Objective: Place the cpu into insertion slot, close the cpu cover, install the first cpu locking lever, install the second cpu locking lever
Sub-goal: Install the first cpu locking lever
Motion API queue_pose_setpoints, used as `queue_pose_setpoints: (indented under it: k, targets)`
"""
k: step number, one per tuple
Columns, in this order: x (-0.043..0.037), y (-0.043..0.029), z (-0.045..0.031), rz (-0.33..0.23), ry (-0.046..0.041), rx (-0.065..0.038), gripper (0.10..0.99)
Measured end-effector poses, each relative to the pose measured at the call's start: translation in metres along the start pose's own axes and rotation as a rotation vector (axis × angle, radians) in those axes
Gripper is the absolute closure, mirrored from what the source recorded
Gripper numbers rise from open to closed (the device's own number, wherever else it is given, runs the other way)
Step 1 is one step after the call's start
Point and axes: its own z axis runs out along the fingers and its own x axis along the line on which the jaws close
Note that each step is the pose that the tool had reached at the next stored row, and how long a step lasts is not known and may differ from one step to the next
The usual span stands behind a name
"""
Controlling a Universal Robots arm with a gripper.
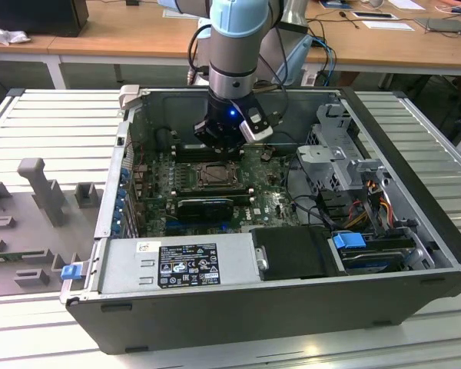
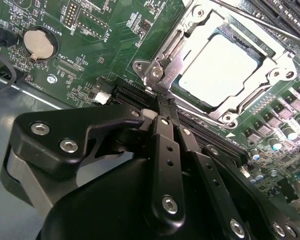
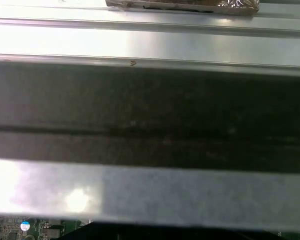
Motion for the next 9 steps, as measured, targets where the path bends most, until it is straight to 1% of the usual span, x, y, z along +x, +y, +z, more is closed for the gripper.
queue_pose_setpoints:
  k: [4, 6, 9]
  targets:
    - [0.0000, 0.0001, -0.0025, 0.000, -0.0003, 0.000, 0.980]
    - [-0.0001, 0.0001, -0.0024, 0.000, -0.0002, 0.001, 0.980]
    - [0.0000, -0.0003, -0.0005, 0.000, 0.0009, 0.018, 0.980]
